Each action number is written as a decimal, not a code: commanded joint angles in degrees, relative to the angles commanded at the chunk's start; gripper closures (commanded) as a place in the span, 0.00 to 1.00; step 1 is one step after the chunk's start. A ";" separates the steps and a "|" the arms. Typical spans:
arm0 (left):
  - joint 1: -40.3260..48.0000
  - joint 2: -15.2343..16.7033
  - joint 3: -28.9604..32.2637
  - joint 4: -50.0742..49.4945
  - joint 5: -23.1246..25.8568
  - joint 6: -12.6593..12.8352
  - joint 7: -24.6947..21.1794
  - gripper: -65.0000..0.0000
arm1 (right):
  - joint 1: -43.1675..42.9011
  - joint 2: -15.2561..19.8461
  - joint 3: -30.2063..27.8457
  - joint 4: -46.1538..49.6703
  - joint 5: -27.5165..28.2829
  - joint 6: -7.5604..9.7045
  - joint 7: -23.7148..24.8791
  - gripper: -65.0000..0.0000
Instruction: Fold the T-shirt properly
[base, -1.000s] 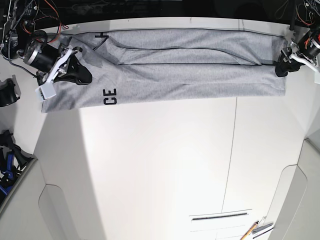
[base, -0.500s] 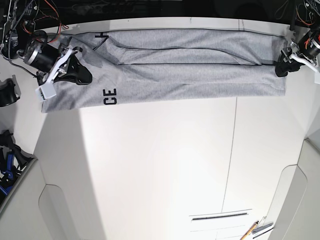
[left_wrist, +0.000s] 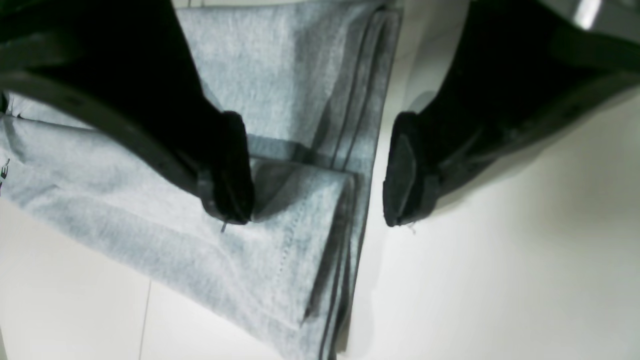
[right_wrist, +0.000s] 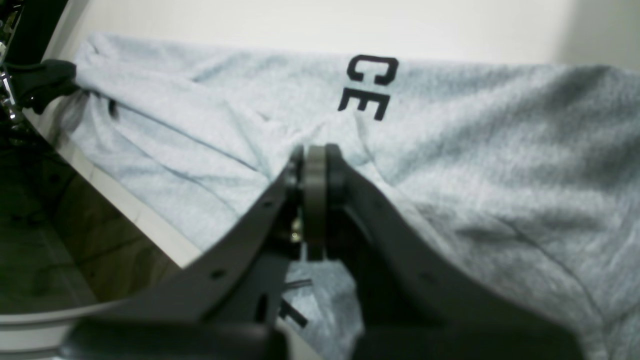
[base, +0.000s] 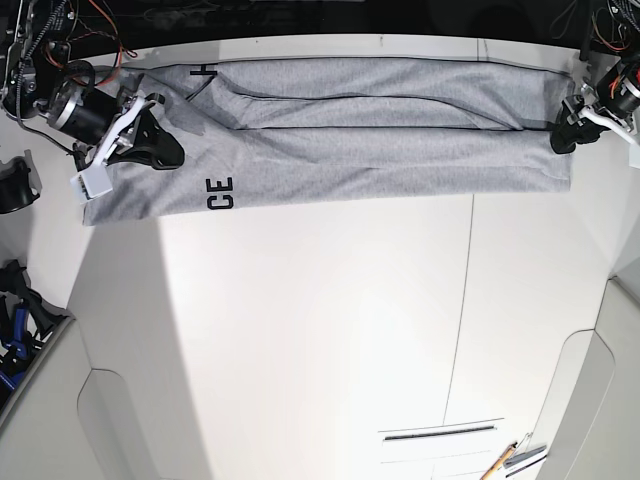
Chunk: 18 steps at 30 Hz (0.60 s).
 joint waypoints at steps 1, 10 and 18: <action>0.00 0.00 0.00 0.00 0.00 0.00 0.04 0.30 | 0.00 0.00 0.00 0.00 0.00 0.00 0.00 1.00; 0.00 0.00 0.00 0.00 0.00 0.00 0.07 0.30 | 0.00 0.00 0.00 0.00 -0.42 0.00 0.00 1.00; 0.00 0.00 0.00 0.00 0.00 0.00 0.31 0.30 | 0.00 0.00 0.00 0.00 -0.39 0.00 0.02 1.00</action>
